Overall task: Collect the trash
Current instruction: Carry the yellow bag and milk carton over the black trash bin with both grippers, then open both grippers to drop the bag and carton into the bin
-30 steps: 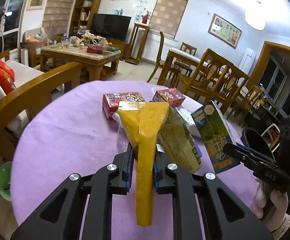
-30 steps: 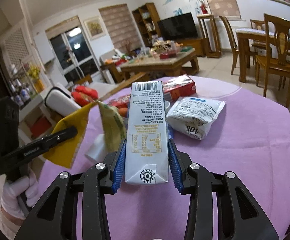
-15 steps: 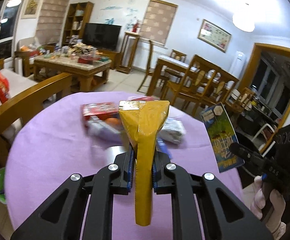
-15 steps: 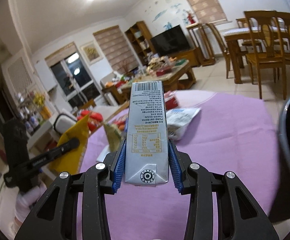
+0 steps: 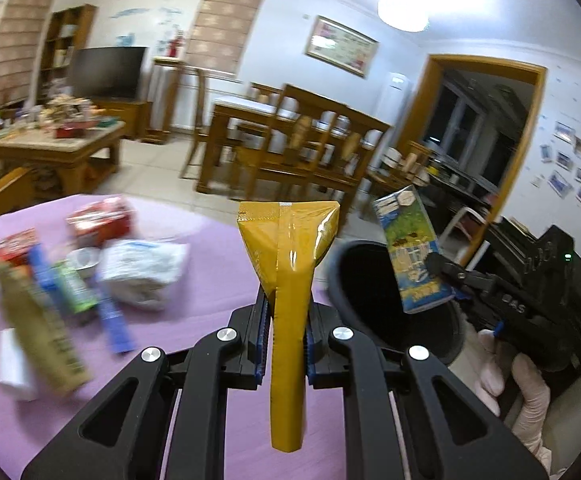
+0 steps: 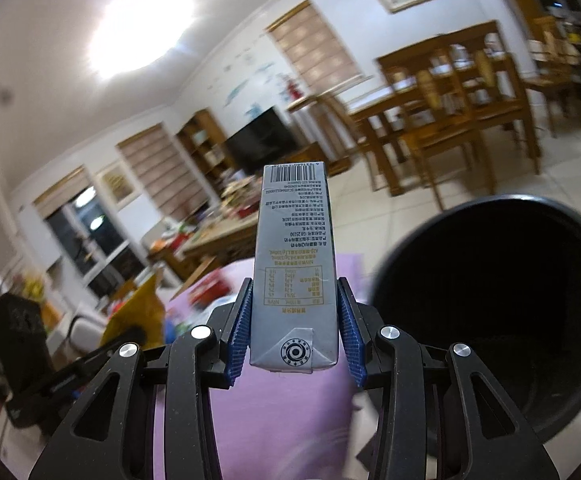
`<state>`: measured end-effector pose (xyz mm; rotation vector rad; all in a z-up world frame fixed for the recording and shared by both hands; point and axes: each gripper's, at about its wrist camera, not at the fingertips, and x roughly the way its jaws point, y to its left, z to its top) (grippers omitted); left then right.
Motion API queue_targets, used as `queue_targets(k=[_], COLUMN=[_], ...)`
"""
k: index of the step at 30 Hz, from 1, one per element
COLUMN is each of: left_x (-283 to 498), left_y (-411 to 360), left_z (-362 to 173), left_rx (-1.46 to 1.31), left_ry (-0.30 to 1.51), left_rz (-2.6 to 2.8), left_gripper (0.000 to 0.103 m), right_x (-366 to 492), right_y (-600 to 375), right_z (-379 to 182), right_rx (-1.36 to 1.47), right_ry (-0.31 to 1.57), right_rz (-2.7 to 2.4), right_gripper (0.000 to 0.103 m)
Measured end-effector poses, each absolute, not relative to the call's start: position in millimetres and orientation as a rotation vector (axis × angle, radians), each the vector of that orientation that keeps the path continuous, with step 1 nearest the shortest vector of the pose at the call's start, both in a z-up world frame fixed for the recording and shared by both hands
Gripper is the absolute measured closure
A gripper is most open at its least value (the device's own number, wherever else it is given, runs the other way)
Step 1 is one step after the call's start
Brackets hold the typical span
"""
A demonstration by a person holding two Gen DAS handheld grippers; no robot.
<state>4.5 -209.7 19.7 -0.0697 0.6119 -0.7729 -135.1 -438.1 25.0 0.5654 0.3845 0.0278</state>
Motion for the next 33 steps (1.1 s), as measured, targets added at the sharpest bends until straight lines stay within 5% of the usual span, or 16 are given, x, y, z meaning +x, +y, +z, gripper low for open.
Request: queue_targets(k=[13,33], left_x=[17,5], left_y=[-358,-409], left_z=[-27,-49], left_rx=[-0.013,0.102], left_ry=[0.741,0.838], left_rz=[-0.999,-0.992], left_gripper=[0.088,0.088], right_x=[-188,-168], right_y=[-543,-567], right_z=[-34,-69], right_rx=[0.630,0.673], right_ry=[0.419,0.471], right_rz=[-0.262,-0.304], right_gripper=[0.063,0.061])
